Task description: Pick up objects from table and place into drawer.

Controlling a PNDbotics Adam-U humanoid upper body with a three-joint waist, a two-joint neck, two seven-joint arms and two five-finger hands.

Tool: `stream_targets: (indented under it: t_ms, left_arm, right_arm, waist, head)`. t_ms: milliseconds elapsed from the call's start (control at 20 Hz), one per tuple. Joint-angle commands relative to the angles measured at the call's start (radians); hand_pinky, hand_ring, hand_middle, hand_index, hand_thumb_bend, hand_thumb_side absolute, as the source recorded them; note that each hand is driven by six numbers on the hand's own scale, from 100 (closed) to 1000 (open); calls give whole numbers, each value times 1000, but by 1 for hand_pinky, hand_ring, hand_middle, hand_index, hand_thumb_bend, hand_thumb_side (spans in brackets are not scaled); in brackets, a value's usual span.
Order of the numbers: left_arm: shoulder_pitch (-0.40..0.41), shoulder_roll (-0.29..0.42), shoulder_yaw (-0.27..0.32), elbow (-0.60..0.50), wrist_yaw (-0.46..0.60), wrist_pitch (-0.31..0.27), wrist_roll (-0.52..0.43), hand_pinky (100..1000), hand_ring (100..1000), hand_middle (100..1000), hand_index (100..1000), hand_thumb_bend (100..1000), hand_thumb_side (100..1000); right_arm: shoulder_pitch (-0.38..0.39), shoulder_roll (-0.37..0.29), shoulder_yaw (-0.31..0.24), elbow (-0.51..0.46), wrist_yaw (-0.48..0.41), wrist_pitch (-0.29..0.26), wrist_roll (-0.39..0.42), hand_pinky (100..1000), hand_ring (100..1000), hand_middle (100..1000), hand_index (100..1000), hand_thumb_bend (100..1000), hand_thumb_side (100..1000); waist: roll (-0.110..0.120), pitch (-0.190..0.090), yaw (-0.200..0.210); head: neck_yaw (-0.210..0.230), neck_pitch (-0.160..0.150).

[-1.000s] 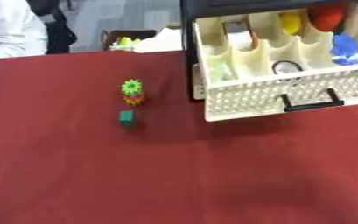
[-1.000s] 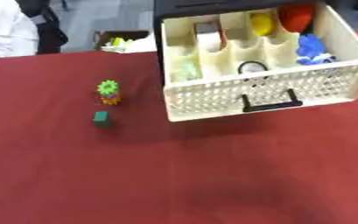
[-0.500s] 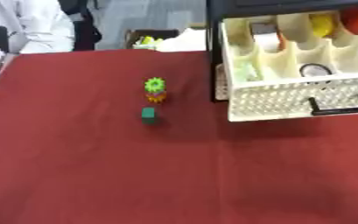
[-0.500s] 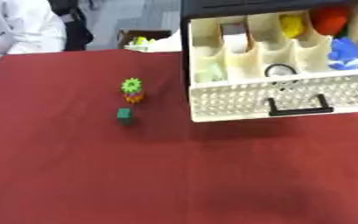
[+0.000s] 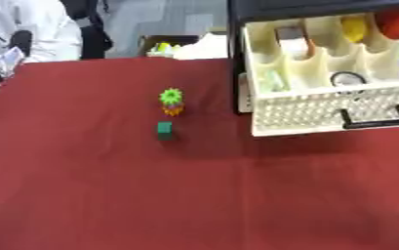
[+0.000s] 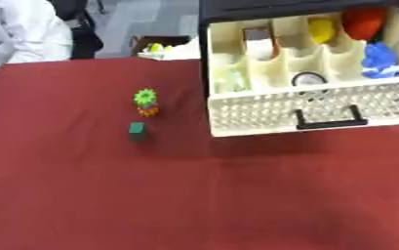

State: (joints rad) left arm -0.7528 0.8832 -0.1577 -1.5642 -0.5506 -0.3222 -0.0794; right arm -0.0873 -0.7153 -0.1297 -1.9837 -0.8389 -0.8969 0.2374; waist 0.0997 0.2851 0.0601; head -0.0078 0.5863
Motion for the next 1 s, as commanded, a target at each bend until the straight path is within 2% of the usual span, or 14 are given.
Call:
stream_targets:
  t_ms: [50,350,600,800,1000]
  left_arm:
    - [-55,-5,-15,53,-16,-27,-30,793,858,822,1000,100,815]
    - [-150,-78,-54,158,-41,-74,-94,802,871,839,1000,100,905]
    - [-210,-140,-74,232,-50,-100,-152,802,875,846,1000,100,925]
    - [-234,-191,-83,286,-37,-103,-197,805,885,857,1000,100,999]
    - [-242,-228,-92,330,-12,-93,-254,812,893,856,984,100,1000]
  right_arm:
    - [-4,-19,-8,-16,-2,-10,17,813,793,792,895,100,1000]
    - [-7,-12,4,-16,14,-10,22,812,790,790,892,100,1000]
    - [-39,-25,14,-16,17,-5,1,812,789,790,891,100,1000]
    - [-55,-27,17,-16,24,7,-17,812,788,789,889,100,1000]
    - [-61,-23,20,-16,32,18,-25,812,787,788,889,100,1000]
  waist:
    - [-1,-15,-3]
    - [3,-6,-14]
    - [4,-3,-24]
    - [2,-3,-31]
    - [0,-3,-39]
  head:
    - [-7,-18]
    - [-7,-27]
    - [-5,-31]
    - [-7,-33]
    - [-2,-45]
